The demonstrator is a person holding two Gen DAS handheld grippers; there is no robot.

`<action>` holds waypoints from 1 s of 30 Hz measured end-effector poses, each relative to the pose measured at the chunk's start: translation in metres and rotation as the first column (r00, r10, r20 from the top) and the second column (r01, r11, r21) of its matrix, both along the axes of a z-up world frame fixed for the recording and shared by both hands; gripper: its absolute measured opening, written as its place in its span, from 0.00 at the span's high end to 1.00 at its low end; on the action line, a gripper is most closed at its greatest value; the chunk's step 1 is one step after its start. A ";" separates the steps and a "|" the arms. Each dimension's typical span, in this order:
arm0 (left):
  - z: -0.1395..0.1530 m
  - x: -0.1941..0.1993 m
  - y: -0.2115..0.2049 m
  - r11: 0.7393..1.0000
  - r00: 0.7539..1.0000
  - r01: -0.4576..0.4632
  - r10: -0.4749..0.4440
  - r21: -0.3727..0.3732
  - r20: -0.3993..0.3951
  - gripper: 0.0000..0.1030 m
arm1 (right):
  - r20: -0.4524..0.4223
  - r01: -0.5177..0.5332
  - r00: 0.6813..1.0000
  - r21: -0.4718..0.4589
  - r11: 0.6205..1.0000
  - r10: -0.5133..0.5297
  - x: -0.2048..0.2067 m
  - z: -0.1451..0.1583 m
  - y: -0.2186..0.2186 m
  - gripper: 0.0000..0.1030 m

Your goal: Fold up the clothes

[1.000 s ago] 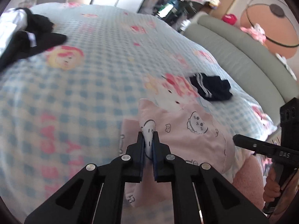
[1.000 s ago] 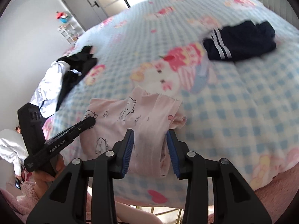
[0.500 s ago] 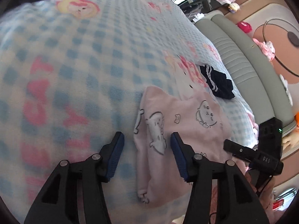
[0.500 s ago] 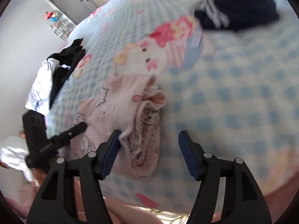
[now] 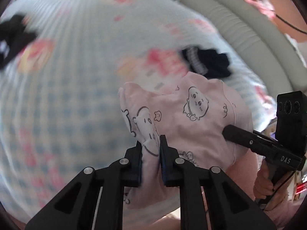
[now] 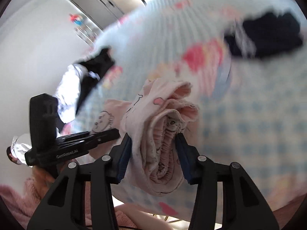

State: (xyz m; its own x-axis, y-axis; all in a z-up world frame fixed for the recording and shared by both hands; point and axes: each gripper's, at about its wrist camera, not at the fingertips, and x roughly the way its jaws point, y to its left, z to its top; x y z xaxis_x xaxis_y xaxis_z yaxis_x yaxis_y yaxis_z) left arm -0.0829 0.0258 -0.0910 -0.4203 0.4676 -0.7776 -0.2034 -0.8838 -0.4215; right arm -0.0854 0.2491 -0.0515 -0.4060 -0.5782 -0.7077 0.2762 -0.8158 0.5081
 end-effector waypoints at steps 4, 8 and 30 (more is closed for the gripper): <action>0.025 -0.069 0.064 0.997 0.996 0.067 -0.065 0.029 -0.068 0.85 | -0.061 0.077 0.995 0.011 0.997 -0.076 -0.042 0.040 0.061 0.55; 0.039 -0.138 0.138 0.993 0.991 0.113 -0.110 0.038 -0.082 0.85 | -0.156 0.162 0.977 0.100 0.982 -0.145 -0.102 0.080 0.124 0.55; -0.048 -0.122 0.050 0.981 0.983 -0.110 0.083 0.159 0.162 0.83 | 0.136 0.217 0.968 -0.018 0.976 -0.212 -0.101 -0.040 0.146 0.41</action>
